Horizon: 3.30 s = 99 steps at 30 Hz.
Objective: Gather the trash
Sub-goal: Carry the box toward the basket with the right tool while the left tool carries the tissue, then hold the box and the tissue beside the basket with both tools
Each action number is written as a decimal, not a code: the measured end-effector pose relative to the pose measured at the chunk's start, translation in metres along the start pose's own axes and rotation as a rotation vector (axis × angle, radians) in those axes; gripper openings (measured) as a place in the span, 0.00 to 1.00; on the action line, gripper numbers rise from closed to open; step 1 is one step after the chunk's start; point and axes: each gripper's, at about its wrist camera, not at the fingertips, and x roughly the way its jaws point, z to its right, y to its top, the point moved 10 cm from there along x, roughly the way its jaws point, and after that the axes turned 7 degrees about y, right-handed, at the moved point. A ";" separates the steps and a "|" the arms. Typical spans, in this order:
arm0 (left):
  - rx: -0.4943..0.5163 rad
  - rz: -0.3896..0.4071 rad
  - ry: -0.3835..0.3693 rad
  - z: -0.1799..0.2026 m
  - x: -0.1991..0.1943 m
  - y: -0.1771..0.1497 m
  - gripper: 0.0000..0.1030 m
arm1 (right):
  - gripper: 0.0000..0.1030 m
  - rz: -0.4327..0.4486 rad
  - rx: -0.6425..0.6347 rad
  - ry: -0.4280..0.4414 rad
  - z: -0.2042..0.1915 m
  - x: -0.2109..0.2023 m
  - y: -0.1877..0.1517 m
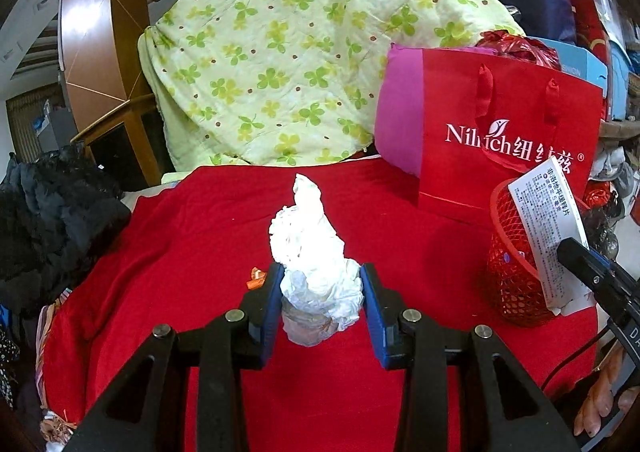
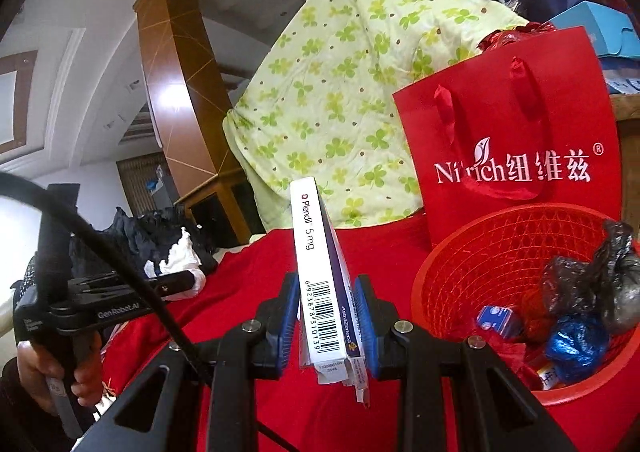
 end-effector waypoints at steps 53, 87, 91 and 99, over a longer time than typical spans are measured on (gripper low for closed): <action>0.105 -0.007 -0.068 0.064 -0.001 0.004 0.39 | 0.29 0.101 0.070 -0.070 0.027 -0.038 0.015; 0.126 -0.041 -0.104 0.082 0.011 -0.009 0.39 | 0.29 0.108 0.108 -0.110 0.042 -0.044 0.017; 0.127 -0.044 -0.107 0.085 0.012 -0.010 0.39 | 0.29 0.118 0.114 -0.113 0.043 -0.047 0.018; 0.131 -0.048 -0.112 0.088 0.014 -0.009 0.39 | 0.29 0.119 0.116 -0.117 0.044 -0.048 0.018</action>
